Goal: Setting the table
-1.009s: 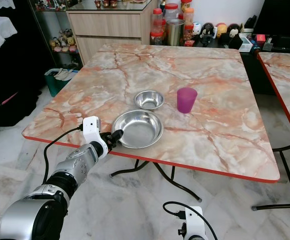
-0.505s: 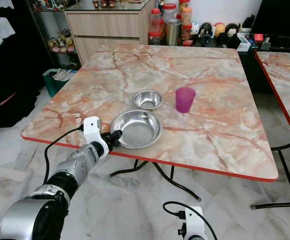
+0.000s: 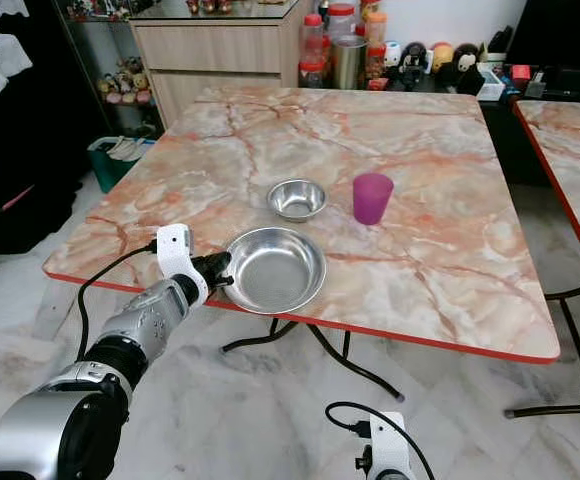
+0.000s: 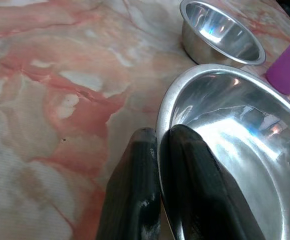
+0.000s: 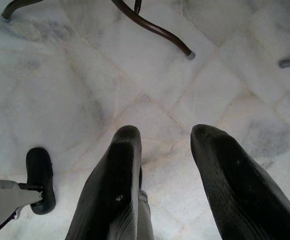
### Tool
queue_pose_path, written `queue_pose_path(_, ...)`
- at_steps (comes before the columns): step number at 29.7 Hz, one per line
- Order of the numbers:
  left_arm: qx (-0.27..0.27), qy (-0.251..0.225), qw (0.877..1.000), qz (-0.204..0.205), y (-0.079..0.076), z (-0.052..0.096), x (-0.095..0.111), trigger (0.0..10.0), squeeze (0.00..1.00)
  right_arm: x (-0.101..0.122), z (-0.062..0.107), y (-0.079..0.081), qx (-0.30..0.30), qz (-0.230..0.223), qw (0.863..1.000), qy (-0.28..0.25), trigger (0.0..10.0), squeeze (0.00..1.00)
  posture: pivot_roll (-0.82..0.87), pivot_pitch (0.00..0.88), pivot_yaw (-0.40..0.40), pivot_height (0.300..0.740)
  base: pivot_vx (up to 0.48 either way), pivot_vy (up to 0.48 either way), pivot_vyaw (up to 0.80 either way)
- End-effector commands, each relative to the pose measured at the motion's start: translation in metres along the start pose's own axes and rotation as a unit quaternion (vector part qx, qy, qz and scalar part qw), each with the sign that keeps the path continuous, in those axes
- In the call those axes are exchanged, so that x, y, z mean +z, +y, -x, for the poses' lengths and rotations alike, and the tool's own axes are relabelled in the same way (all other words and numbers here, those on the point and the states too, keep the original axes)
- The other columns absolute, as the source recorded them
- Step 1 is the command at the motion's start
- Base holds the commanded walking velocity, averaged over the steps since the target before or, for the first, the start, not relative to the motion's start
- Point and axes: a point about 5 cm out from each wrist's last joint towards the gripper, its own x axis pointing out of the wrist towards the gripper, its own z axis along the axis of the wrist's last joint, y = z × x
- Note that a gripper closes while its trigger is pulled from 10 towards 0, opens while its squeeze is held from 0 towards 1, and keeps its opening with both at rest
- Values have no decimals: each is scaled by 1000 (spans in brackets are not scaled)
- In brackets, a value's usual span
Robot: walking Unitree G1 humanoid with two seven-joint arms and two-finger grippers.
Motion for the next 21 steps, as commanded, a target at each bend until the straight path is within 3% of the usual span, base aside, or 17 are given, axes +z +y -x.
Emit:
queue_pose_path(1,0,-9,1000,0,2,0,8,0,0,2,0,2,0,-7,1000,0,10000,0,49,0,67,740,0,0,0)
queue_pose_path(7,4,-13,1000,15,3,0,7,0,0,3,-1,1,-1,-6,1000,0,10000,0,53,0,62,740,0,0,0)
queue_pose_path(11,6,-47,995,89,4,0,12,0,0,3,-1,0,-1,-6,1000,0,10000,0,48,0,55,740,0,0,0)
queue_pose_path(14,5,-54,994,100,4,1,13,0,0,3,-1,0,-1,-6,1000,0,10000,0,48,0,55,740,0,0,0)
queue_pose_path(15,-3,-85,987,138,6,3,15,10000,0,2,-1,-1,-2,-4,1000,0,10000,0,42,0,52,740,0,0,0)
queue_pose_path(21,1,-120,975,187,20,12,3,10000,0,2,-1,-5,-2,-4,1000,-4,10000,0,35,0,44,740,0,0,0)
